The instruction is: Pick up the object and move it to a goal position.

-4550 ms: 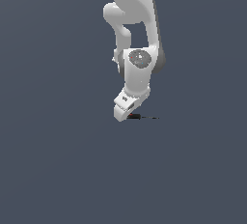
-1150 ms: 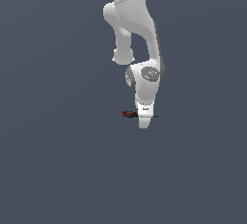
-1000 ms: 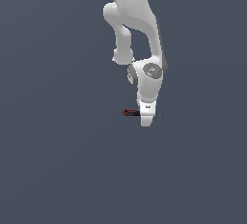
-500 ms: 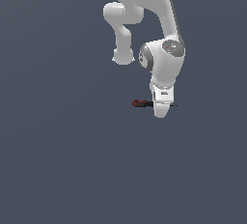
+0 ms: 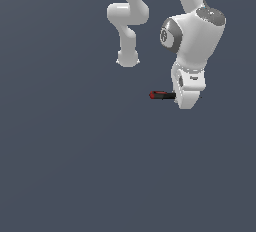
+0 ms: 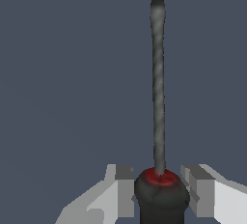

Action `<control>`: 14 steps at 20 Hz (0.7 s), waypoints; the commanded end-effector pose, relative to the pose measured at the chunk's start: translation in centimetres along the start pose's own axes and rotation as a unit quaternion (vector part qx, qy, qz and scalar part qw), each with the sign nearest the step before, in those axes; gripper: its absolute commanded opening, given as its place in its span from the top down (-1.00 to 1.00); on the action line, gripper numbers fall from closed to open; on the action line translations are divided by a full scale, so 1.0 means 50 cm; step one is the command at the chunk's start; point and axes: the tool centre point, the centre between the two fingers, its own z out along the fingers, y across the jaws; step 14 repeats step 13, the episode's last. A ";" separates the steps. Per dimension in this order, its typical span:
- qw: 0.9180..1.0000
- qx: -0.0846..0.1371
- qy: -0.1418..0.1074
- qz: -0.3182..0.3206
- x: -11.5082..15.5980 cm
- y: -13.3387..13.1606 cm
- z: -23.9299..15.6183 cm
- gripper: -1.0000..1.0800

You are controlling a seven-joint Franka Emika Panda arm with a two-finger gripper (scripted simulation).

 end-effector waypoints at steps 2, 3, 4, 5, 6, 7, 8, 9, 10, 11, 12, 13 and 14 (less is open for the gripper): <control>1.000 0.000 0.000 0.001 0.019 0.002 -0.037 1.00; 1.000 0.000 0.000 0.001 0.023 0.003 -0.045 1.00; 1.000 0.000 0.000 0.001 0.026 0.003 -0.051 1.00; 1.000 0.000 0.000 0.001 0.029 0.004 -0.056 1.00; 1.000 0.000 0.000 0.001 0.031 0.005 -0.060 1.00; 1.000 0.000 0.000 0.001 0.033 0.005 -0.063 1.00; 1.000 0.000 0.000 0.001 0.034 0.006 -0.065 1.00; 1.000 0.000 0.000 0.001 0.034 0.006 -0.066 1.00; 1.000 0.000 0.000 0.001 0.034 0.007 -0.066 1.00; 1.000 0.000 0.000 0.001 0.034 0.007 -0.065 1.00; 1.000 0.000 0.000 0.002 0.033 0.008 -0.063 1.00; 1.000 0.000 0.000 0.002 0.032 0.008 -0.063 1.00; 1.000 0.000 0.000 0.002 0.032 0.008 -0.063 1.00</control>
